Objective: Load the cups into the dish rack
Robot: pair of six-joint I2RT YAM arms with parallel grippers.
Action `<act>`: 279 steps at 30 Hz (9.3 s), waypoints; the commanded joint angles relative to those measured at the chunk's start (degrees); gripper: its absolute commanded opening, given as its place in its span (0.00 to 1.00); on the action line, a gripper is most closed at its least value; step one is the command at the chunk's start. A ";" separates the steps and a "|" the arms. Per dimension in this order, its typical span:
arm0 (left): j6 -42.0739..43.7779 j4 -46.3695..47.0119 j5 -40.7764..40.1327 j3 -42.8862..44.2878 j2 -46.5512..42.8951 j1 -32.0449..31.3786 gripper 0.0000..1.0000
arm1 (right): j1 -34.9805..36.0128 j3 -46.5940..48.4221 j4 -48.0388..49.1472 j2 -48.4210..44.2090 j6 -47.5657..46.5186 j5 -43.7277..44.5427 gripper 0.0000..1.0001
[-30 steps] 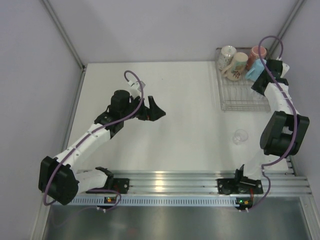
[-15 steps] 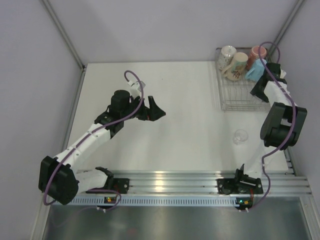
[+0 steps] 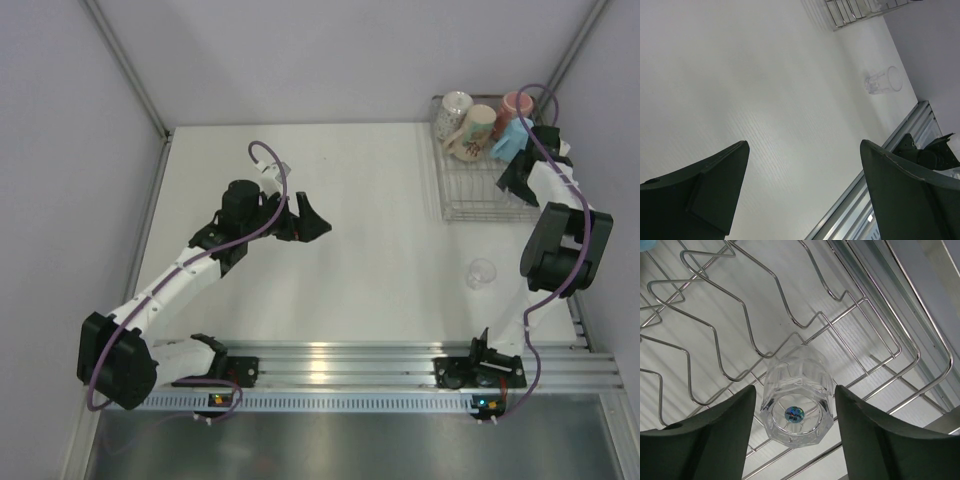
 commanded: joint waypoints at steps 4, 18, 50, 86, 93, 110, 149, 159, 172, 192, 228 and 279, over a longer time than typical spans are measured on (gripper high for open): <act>1.05 0.60 -0.32 0.69 -2.07 -0.15 0.98 | -0.49 3.82 -1.67 -1.33 0.07 0.41 0.71; 5.09 0.24 -1.02 8.68 2.32 -7.00 0.85 | -0.40 2.24 -4.93 -22.30 -3.34 -11.31 0.73; 3.07 -6.61 -9.81 71.52 67.08 -34.43 0.62 | 6.10 -11.83 6.59 -64.88 8.42 -35.01 0.76; -6.31 4.25 -0.96 61.89 68.69 -34.79 0.00 | 6.63 -13.14 4.73 -66.19 7.00 -35.78 0.77; -21.26 35.60 6.52 31.57 49.19 -27.41 0.00 | 6.63 -24.81 21.07 -66.55 15.53 -48.27 0.79; -57.57 89.63 6.44 2.53 29.39 -8.59 0.00 | 26.39 -41.45 51.94 -60.84 21.87 -49.43 0.97; -66.80 103.16 7.85 -0.72 31.24 -9.12 0.03 | 42.75 -46.46 65.57 -57.85 22.40 -35.28 0.02; -66.01 103.08 7.68 -2.39 30.89 -9.03 0.63 | 42.75 -45.41 58.81 -60.92 18.89 -28.69 0.00; -66.90 100.19 6.35 -7.22 31.77 -5.78 0.98 | 41.97 -38.11 35.61 -62.77 9.84 -7.09 0.00; -1.00 1.85 -20.26 7.54 2.41 -7.09 0.98 | 12.88 -17.28 5.89 -40.47 -0.10 3.93 0.00; 1.84 -2.39 -20.71 6.93 1.88 -6.92 0.99 | 10.15 0.21 -5.36 -6.35 -8.45 -1.08 0.12; 3.16 4.28 -11.22 2.27 -28.60 -7.01 0.99 | 20.87 -35.01 21.79 -67.33 9.03 -40.44 0.99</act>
